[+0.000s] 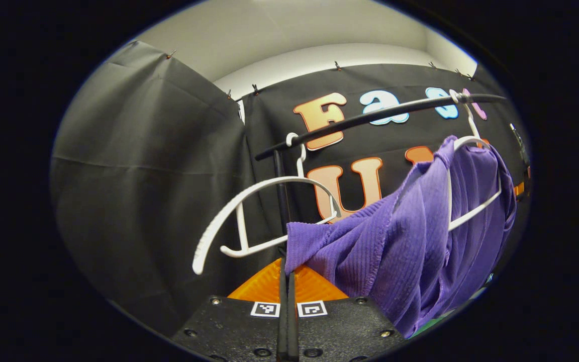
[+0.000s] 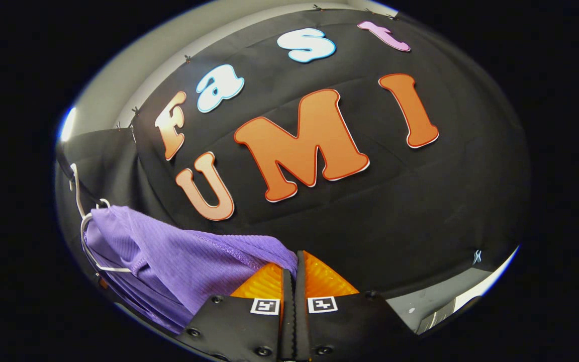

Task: Grasp the clothes on the hanger with both hands and then place them into the laundry hamper below.

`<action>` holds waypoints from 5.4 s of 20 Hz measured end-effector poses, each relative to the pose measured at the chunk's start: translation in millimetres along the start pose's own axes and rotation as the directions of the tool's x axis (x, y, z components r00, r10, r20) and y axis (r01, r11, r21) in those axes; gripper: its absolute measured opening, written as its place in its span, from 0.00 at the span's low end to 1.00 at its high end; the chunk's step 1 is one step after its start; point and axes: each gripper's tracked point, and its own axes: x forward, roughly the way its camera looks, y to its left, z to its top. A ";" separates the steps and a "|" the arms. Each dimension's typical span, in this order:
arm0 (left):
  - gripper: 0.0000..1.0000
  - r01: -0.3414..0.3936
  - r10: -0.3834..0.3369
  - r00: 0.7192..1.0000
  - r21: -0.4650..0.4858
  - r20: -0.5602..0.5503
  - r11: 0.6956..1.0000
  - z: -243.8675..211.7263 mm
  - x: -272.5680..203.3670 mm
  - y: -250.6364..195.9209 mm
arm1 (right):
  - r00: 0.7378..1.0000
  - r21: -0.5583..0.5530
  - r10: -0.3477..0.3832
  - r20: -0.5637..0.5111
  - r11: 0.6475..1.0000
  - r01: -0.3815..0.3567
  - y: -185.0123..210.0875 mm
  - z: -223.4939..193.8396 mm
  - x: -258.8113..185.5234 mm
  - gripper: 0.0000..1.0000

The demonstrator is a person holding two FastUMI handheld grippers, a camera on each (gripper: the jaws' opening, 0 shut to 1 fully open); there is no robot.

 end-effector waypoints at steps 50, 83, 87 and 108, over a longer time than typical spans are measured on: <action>0.00 0.301 -0.351 0.918 -0.253 -0.185 0.920 -177.7 -56.0 -155.0 | 0.993 -0.212 -0.114 -0.010 0.971 0.109 -73.0 -200.0 -72.6 0.07; 0.00 0.470 -0.549 0.755 -0.288 -0.360 0.835 -297.1 -168.2 -340.6 | 0.966 -0.181 -0.233 -0.110 0.961 0.211 -117.3 -379.1 -124.4 0.07; 0.00 0.453 -0.542 0.718 -0.297 -0.437 0.840 -327.0 -169.7 -346.3 | 0.954 -0.175 -0.259 -0.150 0.957 0.232 -131.4 -394.9 -118.9 0.07; 0.33 0.406 -0.497 0.604 -0.297 -0.623 0.864 -399.8 -175.5 -341.7 | 0.876 -0.209 -0.318 -0.361 0.944 0.257 -142.2 -473.3 -103.1 0.19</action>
